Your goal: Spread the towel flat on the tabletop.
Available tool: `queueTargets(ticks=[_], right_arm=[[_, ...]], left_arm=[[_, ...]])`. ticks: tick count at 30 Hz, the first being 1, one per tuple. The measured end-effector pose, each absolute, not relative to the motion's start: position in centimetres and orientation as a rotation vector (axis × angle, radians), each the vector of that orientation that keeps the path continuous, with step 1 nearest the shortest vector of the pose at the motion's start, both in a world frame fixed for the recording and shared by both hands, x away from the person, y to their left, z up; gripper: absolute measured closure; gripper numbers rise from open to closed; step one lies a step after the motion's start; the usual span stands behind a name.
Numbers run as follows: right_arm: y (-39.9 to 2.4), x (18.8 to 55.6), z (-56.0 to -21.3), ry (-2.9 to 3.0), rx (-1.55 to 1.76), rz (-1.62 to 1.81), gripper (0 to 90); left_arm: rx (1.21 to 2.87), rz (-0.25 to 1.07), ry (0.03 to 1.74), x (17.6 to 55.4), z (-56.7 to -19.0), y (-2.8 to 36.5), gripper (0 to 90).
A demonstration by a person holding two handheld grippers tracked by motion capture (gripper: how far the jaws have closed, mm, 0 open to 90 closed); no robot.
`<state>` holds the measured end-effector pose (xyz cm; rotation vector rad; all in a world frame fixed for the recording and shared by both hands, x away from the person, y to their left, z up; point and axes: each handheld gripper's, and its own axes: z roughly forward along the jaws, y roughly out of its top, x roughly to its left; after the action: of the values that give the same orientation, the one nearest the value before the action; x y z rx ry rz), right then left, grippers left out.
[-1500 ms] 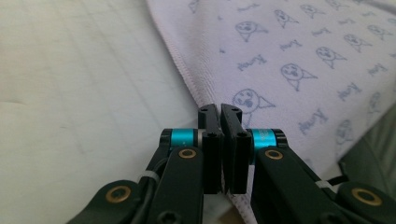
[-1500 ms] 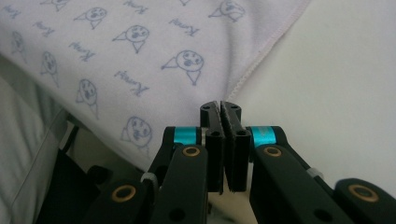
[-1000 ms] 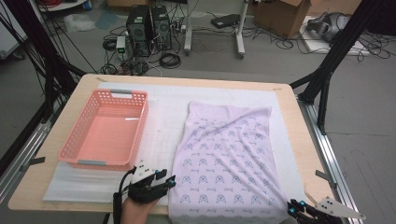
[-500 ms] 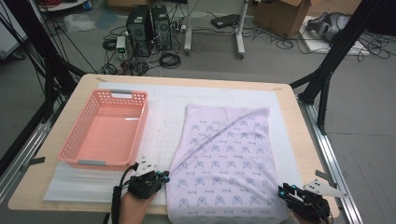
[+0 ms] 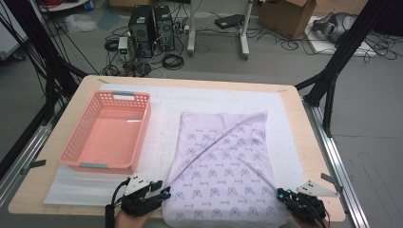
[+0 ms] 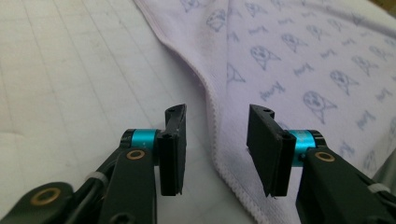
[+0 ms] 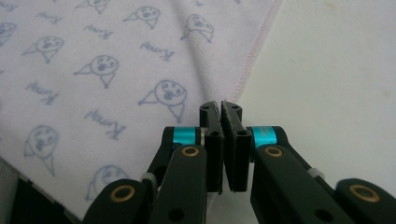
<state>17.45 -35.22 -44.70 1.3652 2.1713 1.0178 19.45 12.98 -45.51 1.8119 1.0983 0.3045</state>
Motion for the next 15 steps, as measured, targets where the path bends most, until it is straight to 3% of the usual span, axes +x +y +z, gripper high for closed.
queueTargets(ticks=[9,12,13,15], right_arm=[[-37.5,13.3,-44.2,2.178,1.397,0.941,87.4],[-37.5,12.8,-44.0,2.173,1.386,0.984,80.7],[-37.4,13.0,-43.7,2.144,1.387,1.005,73.0],[-37.3,13.8,-43.5,2.105,1.408,1.053,68.4]], left_arm=[[1.813,0.288,1.069,20.3,-45.5,12.3,51.3],[1.817,0.260,1.061,20.5,-45.6,11.9,51.8],[1.825,0.252,1.055,20.4,-45.7,11.8,52.1],[1.854,0.233,1.032,20.3,-46.0,11.3,56.2]])
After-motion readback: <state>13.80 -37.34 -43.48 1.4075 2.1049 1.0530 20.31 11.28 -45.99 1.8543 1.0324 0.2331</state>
